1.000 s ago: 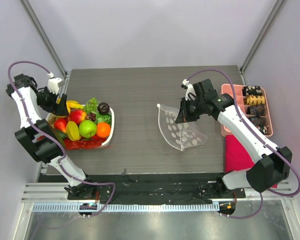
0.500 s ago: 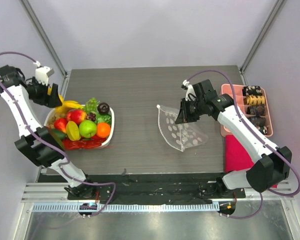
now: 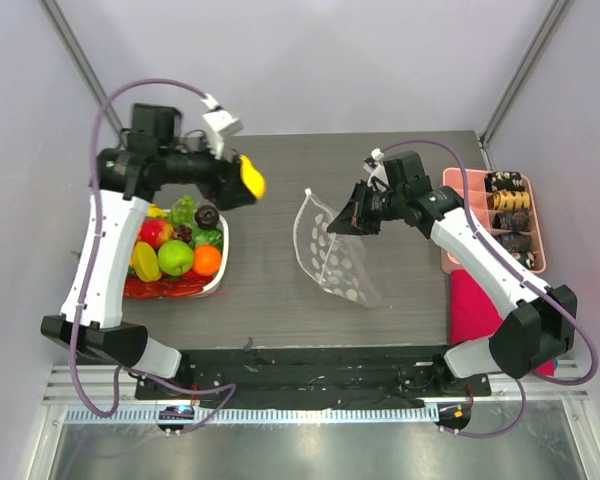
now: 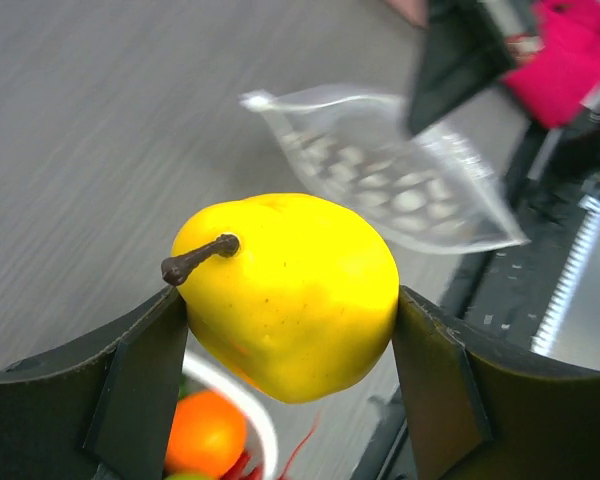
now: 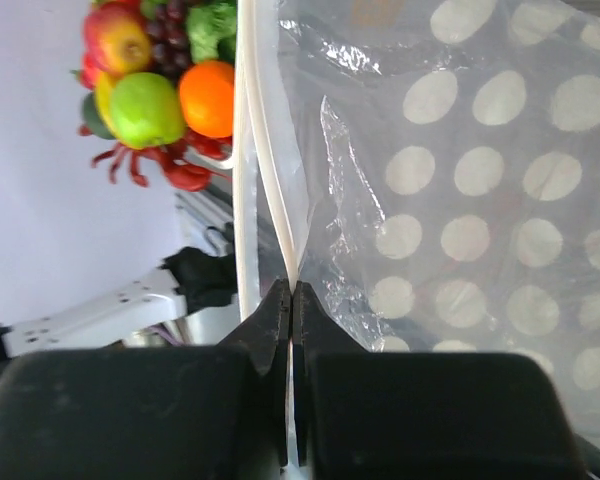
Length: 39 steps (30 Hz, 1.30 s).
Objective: Place the food in the zip-top bag and seal the zipper
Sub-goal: Place the fake fruit in the zipper food storage bag.
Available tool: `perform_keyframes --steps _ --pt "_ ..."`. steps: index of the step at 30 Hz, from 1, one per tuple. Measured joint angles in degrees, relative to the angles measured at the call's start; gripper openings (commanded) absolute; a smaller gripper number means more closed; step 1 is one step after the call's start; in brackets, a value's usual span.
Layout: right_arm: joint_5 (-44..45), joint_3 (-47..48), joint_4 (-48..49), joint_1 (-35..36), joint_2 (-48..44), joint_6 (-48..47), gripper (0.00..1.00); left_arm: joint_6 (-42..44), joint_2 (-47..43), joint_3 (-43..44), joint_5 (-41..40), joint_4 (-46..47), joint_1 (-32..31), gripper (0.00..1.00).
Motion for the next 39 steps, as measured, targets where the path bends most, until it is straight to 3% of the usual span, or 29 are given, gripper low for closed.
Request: perform_keyframes --steps 6,13,19,23,30,34,39 --pt "-4.55 -2.71 7.85 0.0 0.09 10.78 0.01 -6.51 1.38 -3.76 -1.46 5.79 -17.0 0.54" --pt "-8.02 -9.4 15.1 -0.5 0.02 15.63 0.01 -8.85 5.35 -7.67 -4.63 8.9 -24.13 0.56" --pt "-10.27 -15.61 18.6 -3.04 -0.24 18.25 0.01 -8.44 10.64 -11.28 -10.43 7.74 -27.3 0.61" --pt "-11.37 -17.18 20.92 -4.35 -1.84 19.47 0.01 -8.17 11.61 -14.45 -13.55 7.13 -27.67 0.71" --pt "-14.27 -17.55 26.93 -4.48 -3.63 22.38 0.01 -8.46 11.93 -14.21 -16.44 6.36 -27.71 0.73" --pt "-14.93 -17.59 30.18 -4.44 -3.65 24.55 0.01 -8.57 11.96 -12.85 -17.42 6.03 -28.22 1.0" --pt "-15.85 -17.59 33.14 -4.44 -3.65 25.92 0.01 -8.63 11.74 -11.67 -19.87 4.92 -28.33 1.0"
